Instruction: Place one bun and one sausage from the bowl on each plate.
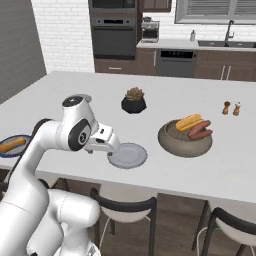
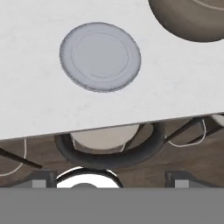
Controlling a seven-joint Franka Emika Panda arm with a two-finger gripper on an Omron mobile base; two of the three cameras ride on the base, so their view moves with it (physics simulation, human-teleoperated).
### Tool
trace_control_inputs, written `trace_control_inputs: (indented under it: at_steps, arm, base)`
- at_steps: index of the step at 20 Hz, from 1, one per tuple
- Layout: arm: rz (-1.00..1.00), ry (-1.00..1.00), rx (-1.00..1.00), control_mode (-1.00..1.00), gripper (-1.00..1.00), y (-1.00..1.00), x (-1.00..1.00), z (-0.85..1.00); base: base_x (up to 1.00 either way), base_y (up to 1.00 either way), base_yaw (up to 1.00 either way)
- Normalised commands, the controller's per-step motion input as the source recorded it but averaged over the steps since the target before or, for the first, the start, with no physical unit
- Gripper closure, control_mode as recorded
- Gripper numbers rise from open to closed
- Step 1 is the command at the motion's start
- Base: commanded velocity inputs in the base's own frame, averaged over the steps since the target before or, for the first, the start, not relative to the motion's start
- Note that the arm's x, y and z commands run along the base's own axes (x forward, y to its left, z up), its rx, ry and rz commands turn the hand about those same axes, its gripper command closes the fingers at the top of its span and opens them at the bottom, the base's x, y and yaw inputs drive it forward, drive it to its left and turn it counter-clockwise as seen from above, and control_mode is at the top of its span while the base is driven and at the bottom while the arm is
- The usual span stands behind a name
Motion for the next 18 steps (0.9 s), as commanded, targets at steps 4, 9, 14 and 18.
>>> trace_control_inputs:
  at_steps: [4, 9, 14, 18]
  arm:
    - [0.00, 0.00, 0.00, 1.00, -1.00, 0.00, 0.00, 0.00]
    - [0.00, 0.00, 0.00, 1.00, -1.00, 0.00, 0.00, 0.00]
    - [0.00, 0.00, 0.00, 1.00, -1.00, 0.00, 0.00, 0.00]
    - [0.00, 0.00, 0.00, 1.00, -1.00, 0.00, 0.00, 0.00]
  base:
    - [0.59, -1.00, 0.00]
    - [0.93, -0.82, 0.00]
    - [0.52, -0.90, 0.00]
    - [0.31, -0.99, 0.00]
